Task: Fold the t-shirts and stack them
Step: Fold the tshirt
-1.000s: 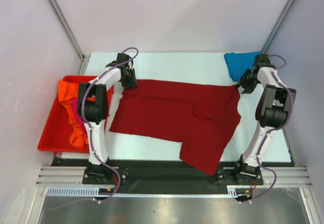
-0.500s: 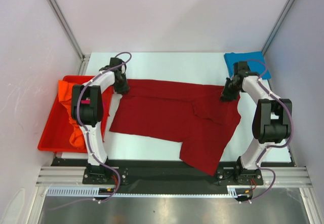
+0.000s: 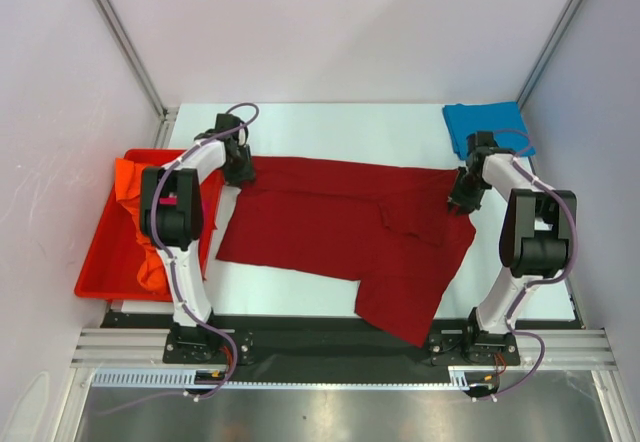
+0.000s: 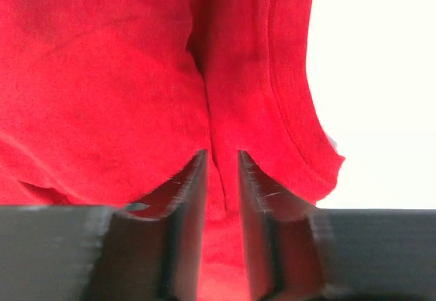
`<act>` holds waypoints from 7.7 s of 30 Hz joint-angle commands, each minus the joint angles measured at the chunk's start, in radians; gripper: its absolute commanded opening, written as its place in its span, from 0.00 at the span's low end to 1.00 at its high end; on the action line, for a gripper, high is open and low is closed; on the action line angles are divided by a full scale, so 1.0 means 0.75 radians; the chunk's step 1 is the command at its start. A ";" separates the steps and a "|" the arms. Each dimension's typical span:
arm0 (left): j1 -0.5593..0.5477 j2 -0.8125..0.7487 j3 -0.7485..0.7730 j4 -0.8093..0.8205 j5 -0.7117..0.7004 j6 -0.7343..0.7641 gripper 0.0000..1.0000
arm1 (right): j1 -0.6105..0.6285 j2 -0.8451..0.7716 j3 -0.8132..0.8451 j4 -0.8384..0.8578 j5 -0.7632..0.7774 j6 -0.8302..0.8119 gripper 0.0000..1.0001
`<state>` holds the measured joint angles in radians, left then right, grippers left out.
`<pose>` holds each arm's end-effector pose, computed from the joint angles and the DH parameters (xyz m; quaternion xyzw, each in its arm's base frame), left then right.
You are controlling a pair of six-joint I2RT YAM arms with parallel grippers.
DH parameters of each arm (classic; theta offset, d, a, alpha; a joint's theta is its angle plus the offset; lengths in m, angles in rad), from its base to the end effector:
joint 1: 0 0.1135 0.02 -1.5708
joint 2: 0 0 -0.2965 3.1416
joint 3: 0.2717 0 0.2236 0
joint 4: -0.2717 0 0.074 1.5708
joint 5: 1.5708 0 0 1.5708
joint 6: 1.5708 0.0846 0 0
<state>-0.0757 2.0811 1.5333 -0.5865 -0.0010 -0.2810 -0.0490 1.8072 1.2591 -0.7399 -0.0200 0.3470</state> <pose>0.4457 -0.0337 0.1675 -0.1001 0.9711 -0.0379 0.2132 0.3485 -0.0154 0.1885 0.1934 0.9709 0.0307 0.1379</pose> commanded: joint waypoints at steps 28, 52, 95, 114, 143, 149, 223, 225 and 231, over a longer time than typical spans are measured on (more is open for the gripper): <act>-0.286 -1.132 -0.864 -0.040 -0.023 -0.169 0.48 | 1.691 -1.258 -0.862 -0.523 0.078 1.098 0.40; -0.290 -1.270 -0.930 -0.130 -0.046 -0.184 0.48 | 1.753 -1.113 -1.041 -0.265 0.194 1.153 0.31; -0.269 -1.159 -0.921 -0.132 -0.132 -0.314 0.48 | 1.806 -1.187 -1.030 -0.343 0.295 1.446 0.00; -0.057 -1.165 -1.063 -0.165 -0.393 -0.707 0.46 | 1.818 -1.258 -0.887 -0.415 0.366 1.397 0.00; -0.183 -0.875 -1.095 -0.257 -0.725 -1.024 0.21 | 1.804 -1.287 -0.801 -0.539 0.454 1.386 0.00; -0.222 -0.877 -1.026 -0.281 -0.757 -0.969 0.00 | 1.347 -1.299 -0.689 -0.546 0.393 1.039 0.00; -0.310 -0.059 0.083 -0.329 -0.942 -0.321 0.03 | 0.078 -0.205 0.127 -0.165 0.131 0.059 0.00; -0.310 -0.046 0.091 -0.331 -0.938 -0.321 0.04 | 0.076 -0.180 0.135 -0.165 0.129 0.057 0.00; -0.310 -0.018 0.113 -0.339 -0.938 -0.325 0.05 | 0.076 -0.135 0.154 -0.151 0.129 0.041 0.00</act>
<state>-0.3050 2.0579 1.5738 -0.8310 -0.6636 -0.5400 0.0151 1.6909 1.3273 -0.8757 0.0643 0.3988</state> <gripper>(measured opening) 0.041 0.020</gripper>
